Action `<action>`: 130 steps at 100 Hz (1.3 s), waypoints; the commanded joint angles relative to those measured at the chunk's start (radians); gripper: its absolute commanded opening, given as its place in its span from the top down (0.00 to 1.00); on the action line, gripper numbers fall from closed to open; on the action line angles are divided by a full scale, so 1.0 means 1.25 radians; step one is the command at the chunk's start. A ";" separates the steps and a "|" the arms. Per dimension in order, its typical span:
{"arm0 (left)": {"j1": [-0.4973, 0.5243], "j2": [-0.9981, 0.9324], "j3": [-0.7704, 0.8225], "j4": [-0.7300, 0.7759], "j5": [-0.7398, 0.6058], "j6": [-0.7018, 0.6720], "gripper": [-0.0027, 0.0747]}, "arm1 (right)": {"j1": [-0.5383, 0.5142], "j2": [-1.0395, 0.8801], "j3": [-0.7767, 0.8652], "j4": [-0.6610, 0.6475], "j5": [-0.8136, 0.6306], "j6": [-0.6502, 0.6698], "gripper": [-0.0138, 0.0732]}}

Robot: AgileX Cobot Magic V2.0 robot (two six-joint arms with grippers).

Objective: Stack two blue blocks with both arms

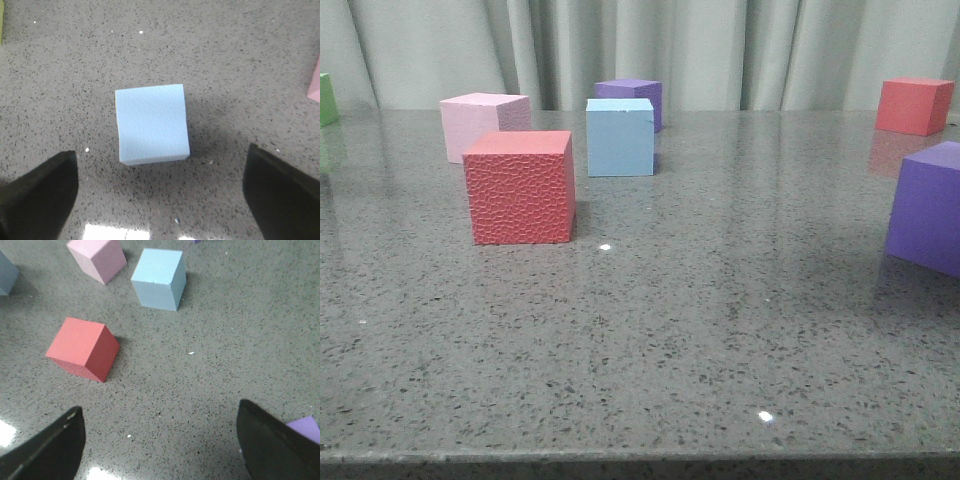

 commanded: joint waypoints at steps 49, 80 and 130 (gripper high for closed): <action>0.001 0.127 -0.064 0.017 -0.026 -0.011 0.15 | 0.001 -0.189 0.026 -0.015 -0.056 -0.007 0.14; 0.001 0.162 -0.064 0.017 -0.039 -0.011 0.15 | 0.001 -0.189 0.026 -0.015 -0.053 -0.007 0.14; 0.001 0.162 -0.064 0.017 -0.046 -0.011 0.56 | 0.001 -0.189 0.026 -0.015 -0.052 -0.007 0.14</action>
